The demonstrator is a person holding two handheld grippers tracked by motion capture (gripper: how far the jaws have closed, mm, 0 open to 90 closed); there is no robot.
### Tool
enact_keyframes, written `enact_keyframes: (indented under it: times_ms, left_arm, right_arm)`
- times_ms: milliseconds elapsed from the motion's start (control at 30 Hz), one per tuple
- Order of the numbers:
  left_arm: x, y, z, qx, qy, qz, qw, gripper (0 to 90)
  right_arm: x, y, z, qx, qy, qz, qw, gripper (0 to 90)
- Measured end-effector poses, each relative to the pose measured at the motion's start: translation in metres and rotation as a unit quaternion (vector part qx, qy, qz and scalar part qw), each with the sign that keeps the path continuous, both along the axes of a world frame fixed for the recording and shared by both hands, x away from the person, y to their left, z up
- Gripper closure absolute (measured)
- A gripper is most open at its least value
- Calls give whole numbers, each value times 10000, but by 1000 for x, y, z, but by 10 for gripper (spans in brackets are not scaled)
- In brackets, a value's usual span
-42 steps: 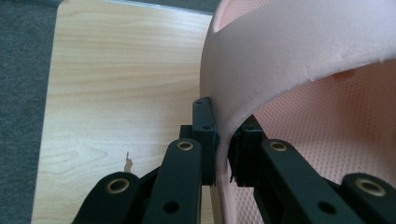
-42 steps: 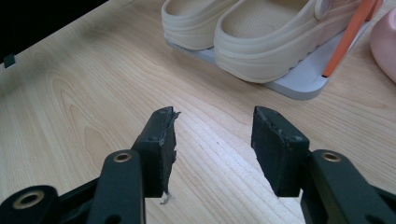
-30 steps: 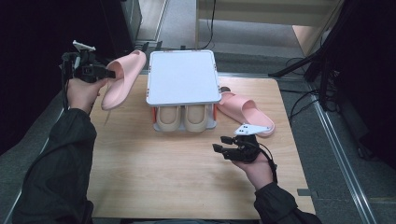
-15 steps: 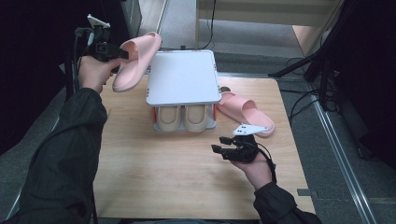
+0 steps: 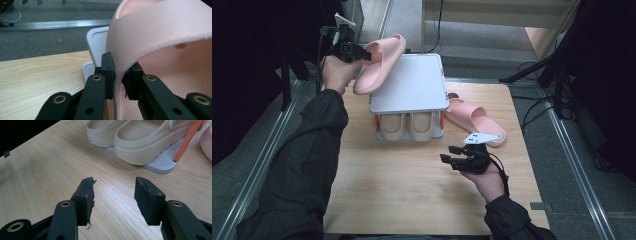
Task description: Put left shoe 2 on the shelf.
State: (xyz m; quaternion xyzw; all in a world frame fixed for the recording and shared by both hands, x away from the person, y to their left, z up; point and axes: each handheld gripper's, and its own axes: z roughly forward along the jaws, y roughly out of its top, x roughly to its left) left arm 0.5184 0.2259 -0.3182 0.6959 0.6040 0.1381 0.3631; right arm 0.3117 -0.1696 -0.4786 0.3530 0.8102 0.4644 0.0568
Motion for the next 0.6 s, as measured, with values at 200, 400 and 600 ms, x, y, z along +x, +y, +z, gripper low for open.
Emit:
enact_keyframes:
  times_ms: [200, 400, 600]
  left_arm:
    - [7, -15, -10, 93, 67, -36, 9999, 755]
    - [6, -21, -17, 284, 112, -246, 9992, 701]
    - [4, -24, -18, 220, 174, -295, 9992, 652]
  right_arm:
    - [0, 0, 0, 11, 15, 48, 10000, 513]
    - [0, 0, 0, 1, 51, 30, 10000, 515]
    - [1, 2, -1, -21, 61, 56, 10000, 522]
